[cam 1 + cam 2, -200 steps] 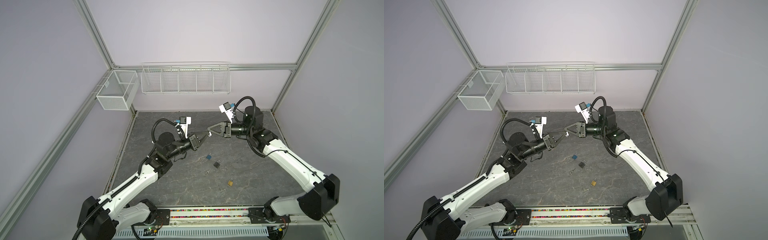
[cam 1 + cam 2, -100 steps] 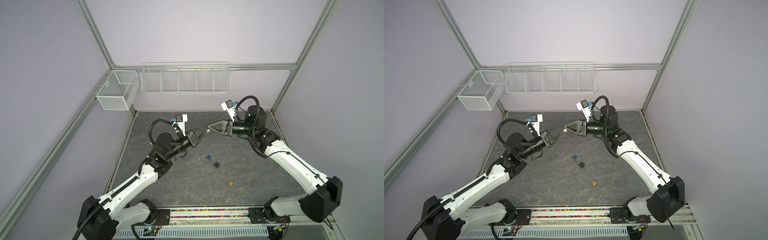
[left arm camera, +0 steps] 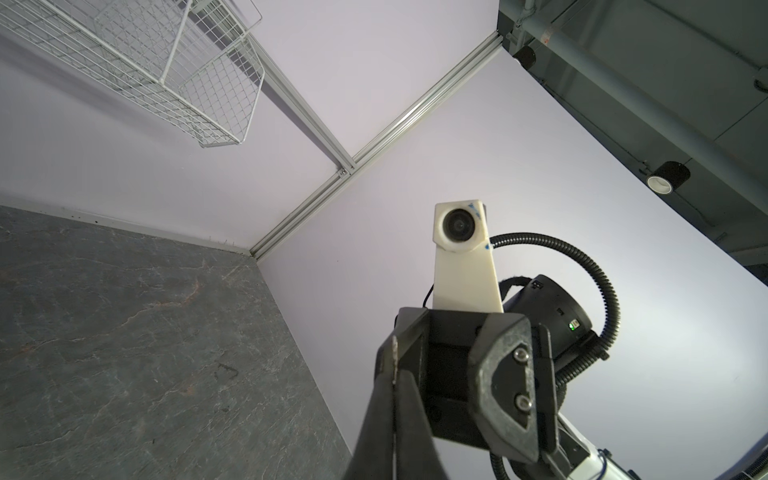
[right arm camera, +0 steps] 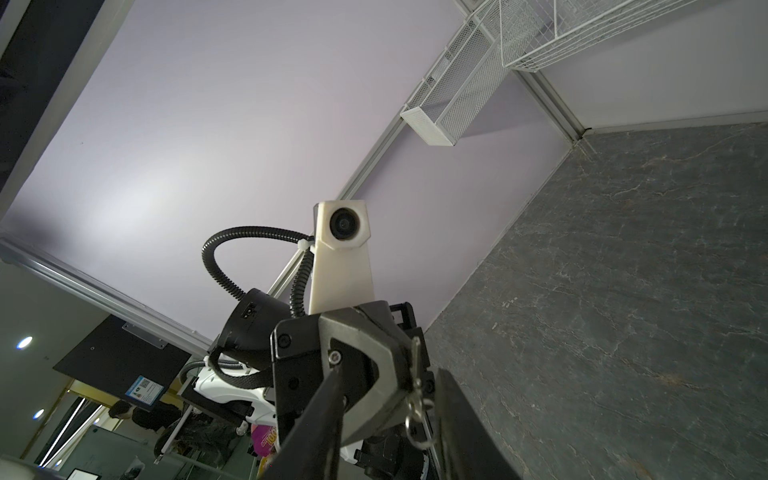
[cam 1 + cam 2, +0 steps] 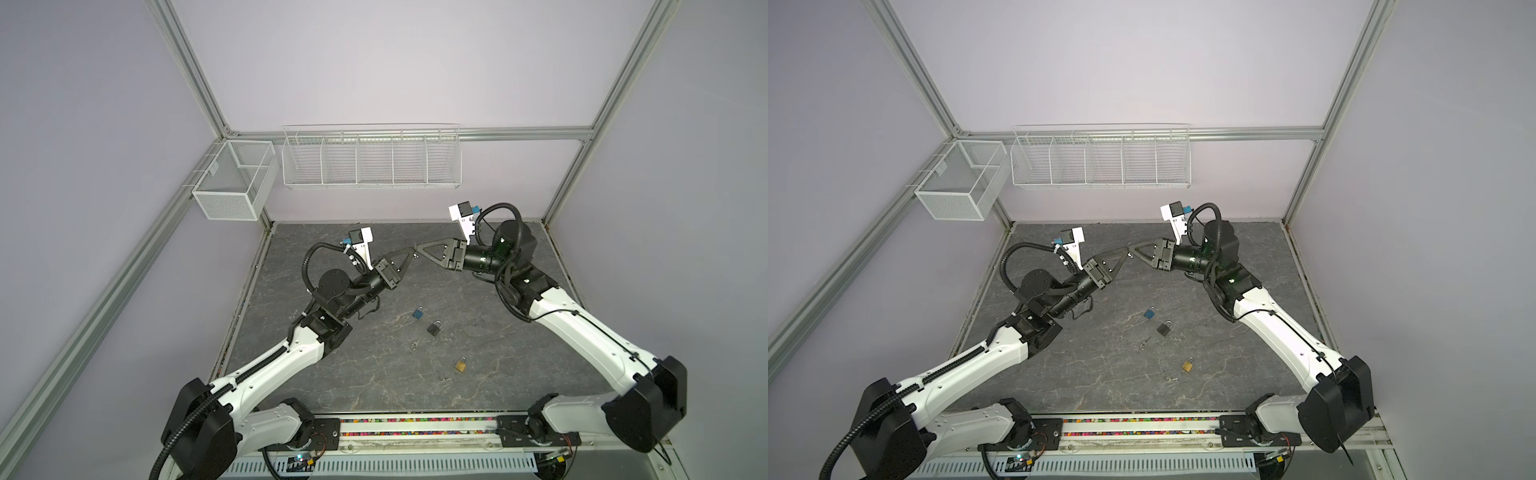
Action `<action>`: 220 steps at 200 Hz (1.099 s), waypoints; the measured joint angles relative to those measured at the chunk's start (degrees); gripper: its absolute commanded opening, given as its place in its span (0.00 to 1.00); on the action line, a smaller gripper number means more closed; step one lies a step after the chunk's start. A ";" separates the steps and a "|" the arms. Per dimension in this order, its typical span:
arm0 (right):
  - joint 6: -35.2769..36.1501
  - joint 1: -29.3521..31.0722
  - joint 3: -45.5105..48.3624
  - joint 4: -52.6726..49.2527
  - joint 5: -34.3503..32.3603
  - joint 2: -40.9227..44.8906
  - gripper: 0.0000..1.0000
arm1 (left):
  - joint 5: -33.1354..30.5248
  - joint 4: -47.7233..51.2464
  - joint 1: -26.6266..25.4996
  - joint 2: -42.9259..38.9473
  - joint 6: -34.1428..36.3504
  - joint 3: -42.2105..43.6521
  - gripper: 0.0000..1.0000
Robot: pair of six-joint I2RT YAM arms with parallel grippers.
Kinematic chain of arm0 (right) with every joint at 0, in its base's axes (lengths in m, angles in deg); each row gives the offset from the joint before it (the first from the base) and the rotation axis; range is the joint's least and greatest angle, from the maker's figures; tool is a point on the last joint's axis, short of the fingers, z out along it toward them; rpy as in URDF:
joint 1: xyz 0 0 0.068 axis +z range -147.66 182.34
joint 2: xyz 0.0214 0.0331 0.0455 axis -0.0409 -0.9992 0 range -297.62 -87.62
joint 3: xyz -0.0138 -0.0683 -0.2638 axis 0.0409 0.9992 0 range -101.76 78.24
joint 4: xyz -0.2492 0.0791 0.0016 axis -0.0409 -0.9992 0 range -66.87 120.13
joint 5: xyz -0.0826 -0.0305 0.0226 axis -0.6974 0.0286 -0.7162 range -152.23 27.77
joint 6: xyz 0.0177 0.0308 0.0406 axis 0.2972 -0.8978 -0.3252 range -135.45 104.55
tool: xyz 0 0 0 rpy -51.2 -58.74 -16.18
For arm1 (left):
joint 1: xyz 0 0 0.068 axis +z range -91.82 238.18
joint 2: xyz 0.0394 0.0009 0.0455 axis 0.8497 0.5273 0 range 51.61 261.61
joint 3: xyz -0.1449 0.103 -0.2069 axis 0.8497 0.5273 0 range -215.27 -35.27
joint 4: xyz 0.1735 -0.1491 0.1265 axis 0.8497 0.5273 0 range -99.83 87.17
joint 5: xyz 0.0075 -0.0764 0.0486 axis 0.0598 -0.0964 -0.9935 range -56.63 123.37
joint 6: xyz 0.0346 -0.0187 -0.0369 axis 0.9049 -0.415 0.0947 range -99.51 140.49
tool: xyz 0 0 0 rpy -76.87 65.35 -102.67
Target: Unlock with the key
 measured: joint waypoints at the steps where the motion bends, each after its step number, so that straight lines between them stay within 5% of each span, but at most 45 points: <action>1: -0.07 0.02 0.04 0.02 -0.07 0.00 0.39 | -0.02 -0.02 -0.02 0.00 -0.02 0.00 0.00; 220: -2.25 0.76 0.63 3.28 -1.16 -1.53 0.21 | -2.67 -2.38 -0.74 0.48 -0.66 0.00 0.00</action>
